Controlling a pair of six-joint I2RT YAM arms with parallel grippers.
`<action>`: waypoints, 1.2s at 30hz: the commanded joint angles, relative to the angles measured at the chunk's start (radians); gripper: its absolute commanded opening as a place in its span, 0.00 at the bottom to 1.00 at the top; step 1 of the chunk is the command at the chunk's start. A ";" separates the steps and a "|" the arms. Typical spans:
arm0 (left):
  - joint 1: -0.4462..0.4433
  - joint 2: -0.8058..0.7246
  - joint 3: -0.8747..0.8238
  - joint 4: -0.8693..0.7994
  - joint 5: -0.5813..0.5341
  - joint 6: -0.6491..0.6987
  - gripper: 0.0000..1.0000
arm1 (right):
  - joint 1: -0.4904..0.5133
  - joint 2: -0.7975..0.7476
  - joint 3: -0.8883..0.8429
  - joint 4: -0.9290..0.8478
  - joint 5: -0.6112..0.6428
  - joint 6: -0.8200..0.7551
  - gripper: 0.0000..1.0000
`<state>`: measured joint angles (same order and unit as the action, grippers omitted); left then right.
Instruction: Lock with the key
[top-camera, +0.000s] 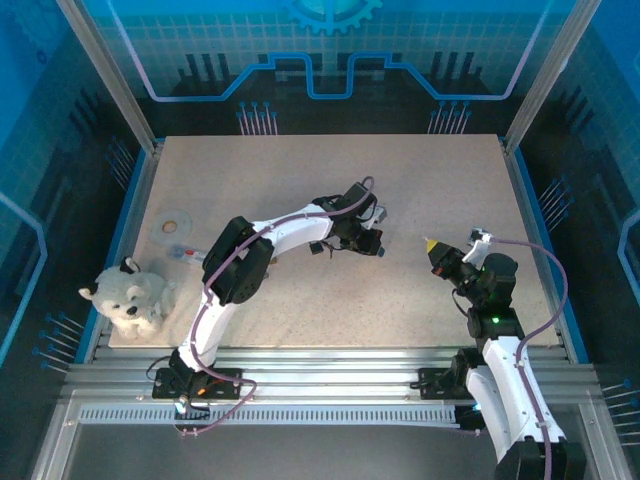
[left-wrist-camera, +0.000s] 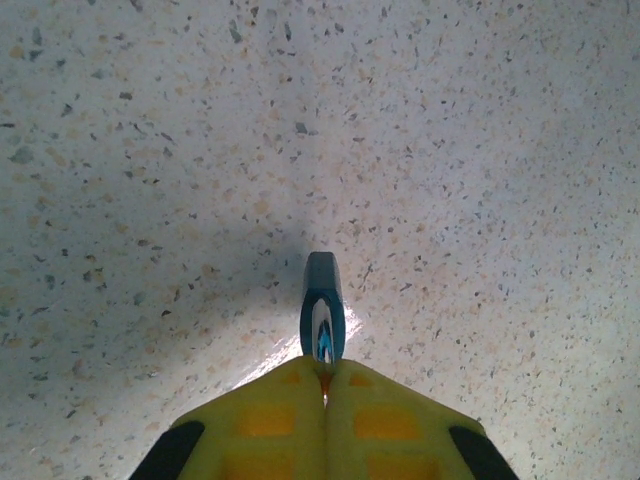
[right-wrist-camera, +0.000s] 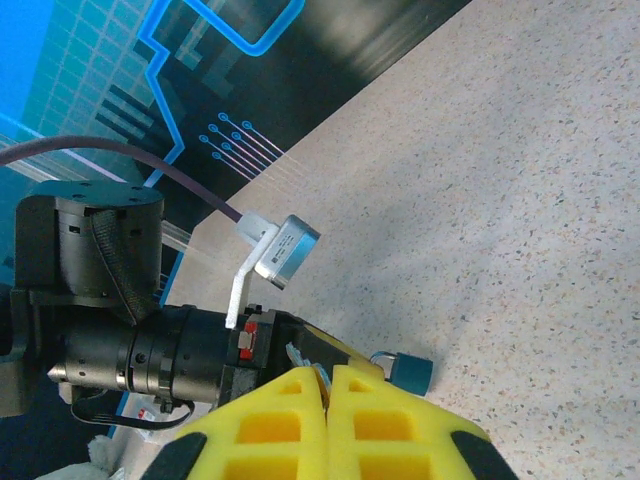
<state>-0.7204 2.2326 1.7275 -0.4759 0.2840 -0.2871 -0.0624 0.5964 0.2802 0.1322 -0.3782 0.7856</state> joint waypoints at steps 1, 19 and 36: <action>-0.006 0.033 0.042 -0.045 -0.004 0.024 0.00 | -0.016 0.006 -0.012 0.019 -0.020 0.006 0.00; -0.005 0.065 0.117 -0.114 -0.036 0.059 0.05 | -0.011 0.023 -0.011 0.029 -0.026 0.008 0.00; -0.004 0.100 0.167 -0.142 -0.061 0.072 0.16 | -0.007 0.030 -0.010 0.031 -0.031 0.009 0.00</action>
<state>-0.7212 2.3089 1.8599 -0.5797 0.2409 -0.2325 -0.0620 0.6247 0.2802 0.1429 -0.4007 0.7860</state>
